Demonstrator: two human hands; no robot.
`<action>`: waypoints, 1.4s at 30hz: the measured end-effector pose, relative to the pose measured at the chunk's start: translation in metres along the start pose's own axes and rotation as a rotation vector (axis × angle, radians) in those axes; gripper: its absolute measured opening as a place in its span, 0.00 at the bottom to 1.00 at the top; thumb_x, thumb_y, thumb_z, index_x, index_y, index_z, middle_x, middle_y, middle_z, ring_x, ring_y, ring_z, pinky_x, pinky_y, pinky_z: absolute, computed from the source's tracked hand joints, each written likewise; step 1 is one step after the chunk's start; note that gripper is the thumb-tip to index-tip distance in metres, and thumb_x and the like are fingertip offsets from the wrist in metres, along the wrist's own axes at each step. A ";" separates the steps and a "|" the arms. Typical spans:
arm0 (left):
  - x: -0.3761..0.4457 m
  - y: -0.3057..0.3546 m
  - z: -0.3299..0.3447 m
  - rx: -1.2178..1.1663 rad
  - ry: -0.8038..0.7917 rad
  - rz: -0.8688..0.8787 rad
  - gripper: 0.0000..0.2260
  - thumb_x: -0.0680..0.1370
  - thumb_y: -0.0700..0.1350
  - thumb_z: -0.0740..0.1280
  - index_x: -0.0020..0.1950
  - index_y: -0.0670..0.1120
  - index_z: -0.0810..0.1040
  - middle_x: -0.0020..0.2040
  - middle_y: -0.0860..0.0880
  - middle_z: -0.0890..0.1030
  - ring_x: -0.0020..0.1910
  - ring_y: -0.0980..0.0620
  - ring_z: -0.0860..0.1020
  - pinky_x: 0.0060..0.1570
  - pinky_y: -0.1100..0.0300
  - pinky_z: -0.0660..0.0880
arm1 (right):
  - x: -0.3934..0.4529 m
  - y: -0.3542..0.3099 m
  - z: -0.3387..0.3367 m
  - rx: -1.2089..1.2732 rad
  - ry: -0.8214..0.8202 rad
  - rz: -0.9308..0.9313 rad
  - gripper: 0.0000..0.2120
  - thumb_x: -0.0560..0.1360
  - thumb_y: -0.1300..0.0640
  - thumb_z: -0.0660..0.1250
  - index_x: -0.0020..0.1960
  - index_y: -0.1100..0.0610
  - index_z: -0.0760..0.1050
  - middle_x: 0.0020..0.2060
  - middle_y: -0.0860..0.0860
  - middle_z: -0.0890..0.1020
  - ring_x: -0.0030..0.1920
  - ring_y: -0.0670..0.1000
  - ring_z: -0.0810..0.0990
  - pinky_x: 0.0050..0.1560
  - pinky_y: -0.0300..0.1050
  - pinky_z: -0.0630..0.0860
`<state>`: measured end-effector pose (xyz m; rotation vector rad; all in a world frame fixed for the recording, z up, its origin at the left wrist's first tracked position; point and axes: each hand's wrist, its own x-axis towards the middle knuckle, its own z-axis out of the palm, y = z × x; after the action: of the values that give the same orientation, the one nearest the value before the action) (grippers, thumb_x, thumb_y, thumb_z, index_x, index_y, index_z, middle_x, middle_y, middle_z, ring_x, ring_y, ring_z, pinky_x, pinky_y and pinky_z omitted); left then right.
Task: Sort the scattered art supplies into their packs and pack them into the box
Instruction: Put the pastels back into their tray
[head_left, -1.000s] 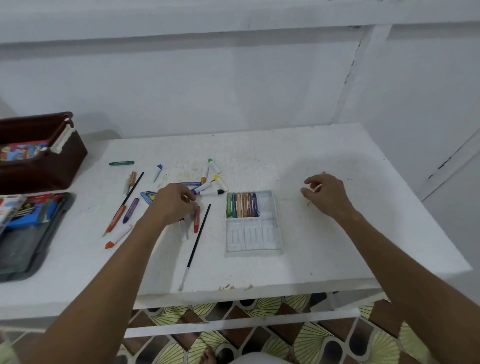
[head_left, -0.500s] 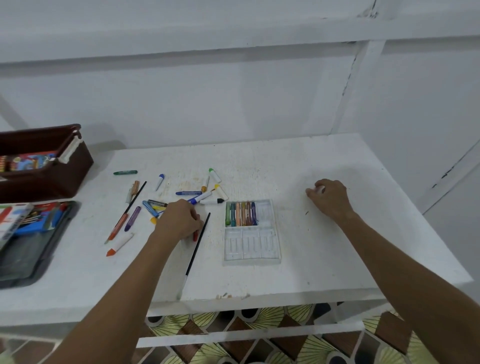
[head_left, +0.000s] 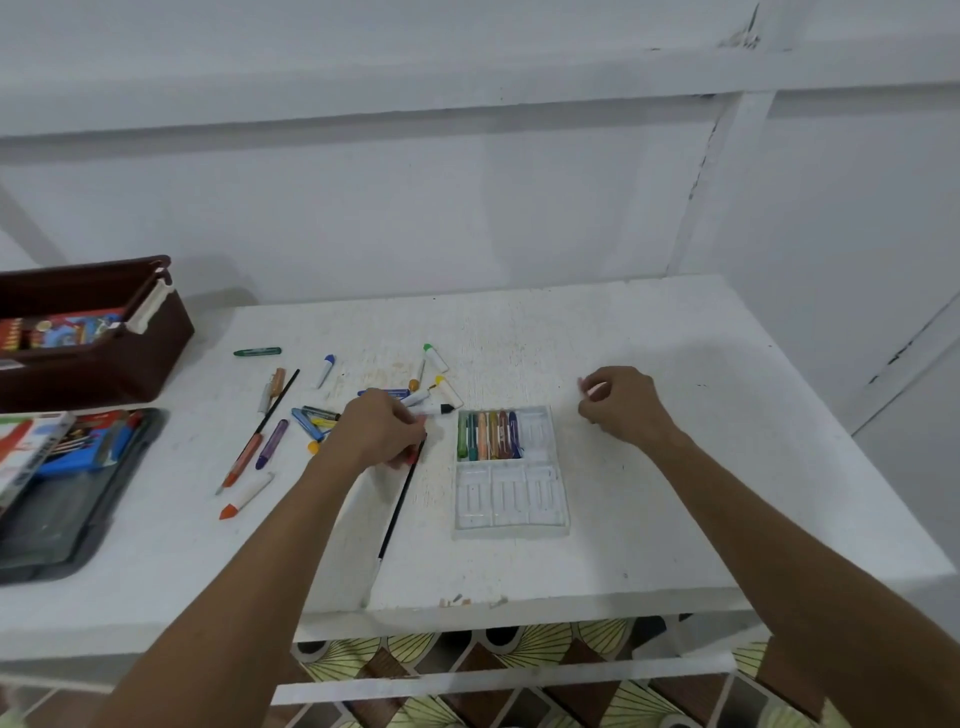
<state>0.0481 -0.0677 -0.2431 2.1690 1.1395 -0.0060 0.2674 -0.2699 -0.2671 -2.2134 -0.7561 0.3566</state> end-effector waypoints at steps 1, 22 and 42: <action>-0.002 0.006 0.002 -0.058 0.009 0.031 0.10 0.77 0.49 0.69 0.43 0.44 0.83 0.33 0.46 0.84 0.29 0.53 0.82 0.29 0.65 0.76 | -0.006 -0.007 0.004 0.027 -0.014 -0.019 0.09 0.70 0.59 0.72 0.50 0.59 0.80 0.39 0.54 0.84 0.34 0.48 0.82 0.38 0.42 0.80; -0.002 0.076 0.069 -0.138 -0.116 0.278 0.09 0.78 0.43 0.68 0.44 0.39 0.84 0.28 0.48 0.80 0.25 0.54 0.77 0.28 0.64 0.77 | -0.040 -0.028 0.033 -0.107 -0.131 -0.055 0.12 0.73 0.57 0.69 0.55 0.59 0.81 0.48 0.54 0.84 0.41 0.46 0.78 0.36 0.25 0.65; 0.010 0.071 0.071 0.231 -0.089 0.463 0.23 0.75 0.50 0.71 0.68 0.46 0.73 0.62 0.45 0.78 0.58 0.47 0.77 0.55 0.55 0.73 | -0.035 -0.029 0.027 -0.296 -0.312 -0.070 0.19 0.75 0.50 0.68 0.63 0.55 0.76 0.55 0.57 0.76 0.47 0.49 0.71 0.49 0.38 0.66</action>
<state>0.1267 -0.1283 -0.2613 2.5651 0.5900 -0.0309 0.2154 -0.2603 -0.2635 -2.4278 -1.1122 0.5973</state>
